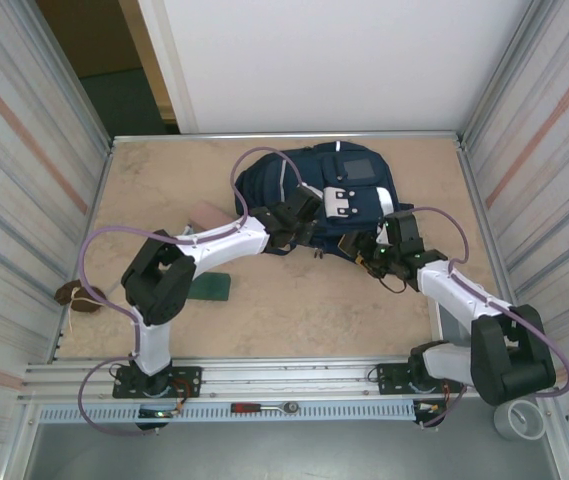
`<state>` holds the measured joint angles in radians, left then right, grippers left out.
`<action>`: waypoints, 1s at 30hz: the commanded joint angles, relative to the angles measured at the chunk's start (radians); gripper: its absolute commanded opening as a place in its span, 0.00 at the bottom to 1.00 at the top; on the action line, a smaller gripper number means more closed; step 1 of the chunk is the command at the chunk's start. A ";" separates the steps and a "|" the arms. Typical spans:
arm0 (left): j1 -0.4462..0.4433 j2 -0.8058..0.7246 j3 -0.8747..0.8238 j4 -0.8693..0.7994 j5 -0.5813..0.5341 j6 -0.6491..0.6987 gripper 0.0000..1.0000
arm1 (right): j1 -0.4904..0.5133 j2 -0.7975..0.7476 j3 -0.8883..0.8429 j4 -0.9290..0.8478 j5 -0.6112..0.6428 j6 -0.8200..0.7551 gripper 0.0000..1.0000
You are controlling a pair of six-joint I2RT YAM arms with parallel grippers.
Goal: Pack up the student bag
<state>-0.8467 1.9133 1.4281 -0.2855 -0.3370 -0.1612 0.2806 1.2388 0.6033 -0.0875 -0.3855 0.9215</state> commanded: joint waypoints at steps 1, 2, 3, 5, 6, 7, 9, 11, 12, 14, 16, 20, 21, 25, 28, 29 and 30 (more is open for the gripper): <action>-0.027 -0.085 0.042 0.043 -0.011 0.019 0.00 | 0.001 0.036 -0.006 0.103 0.022 0.103 0.69; -0.030 -0.086 0.044 0.045 -0.012 0.022 0.00 | 0.002 0.055 -0.002 0.117 0.030 0.112 0.69; -0.033 -0.087 0.044 0.047 -0.013 0.024 0.00 | -0.001 0.076 0.001 0.132 0.041 0.120 0.68; -0.039 -0.091 0.045 0.052 -0.013 0.029 0.00 | -0.004 0.114 0.006 0.151 0.061 0.134 0.65; -0.041 -0.092 0.045 0.055 -0.013 0.032 0.00 | -0.009 0.133 0.003 0.173 0.068 0.143 0.62; -0.043 -0.094 0.046 0.058 -0.013 0.036 0.00 | -0.014 0.150 0.004 0.191 0.072 0.151 0.60; -0.043 -0.096 0.043 0.060 -0.018 0.044 0.00 | -0.031 0.181 0.011 0.226 0.070 0.156 0.52; -0.043 -0.098 0.041 0.062 -0.039 0.060 0.00 | -0.048 0.195 0.021 0.227 0.070 0.147 0.35; -0.043 -0.099 0.039 0.062 -0.055 0.069 0.00 | -0.057 0.197 0.022 0.227 0.072 0.139 0.27; -0.040 -0.103 0.037 0.062 -0.096 0.100 0.00 | -0.072 0.190 0.018 0.210 0.081 0.105 0.15; -0.033 -0.106 0.039 0.064 -0.123 0.128 0.00 | -0.079 0.183 0.021 0.172 0.095 0.058 0.07; -0.005 -0.115 0.038 0.080 -0.157 0.177 0.00 | -0.098 0.166 0.012 0.125 0.098 -0.011 0.00; 0.002 -0.117 0.037 0.083 -0.162 0.186 0.00 | -0.106 0.161 0.004 0.131 0.087 -0.014 0.00; 0.042 -0.123 0.021 0.085 -0.176 0.215 0.00 | -0.148 0.125 -0.019 0.158 0.027 -0.011 0.00; 0.075 -0.124 -0.006 0.091 -0.160 0.210 0.00 | -0.167 0.103 -0.013 0.166 -0.010 -0.018 0.00; 0.087 -0.122 -0.012 0.088 -0.159 0.206 0.00 | -0.170 0.098 -0.010 0.167 -0.023 -0.019 0.00; 0.096 -0.119 -0.016 0.088 -0.155 0.203 0.00 | -0.172 0.096 -0.006 0.171 -0.034 -0.021 0.00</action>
<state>-0.8223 1.8614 1.4250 -0.2260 -0.3843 0.0158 0.1402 1.3655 0.6018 0.1123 -0.4282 0.9447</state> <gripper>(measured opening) 0.064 0.057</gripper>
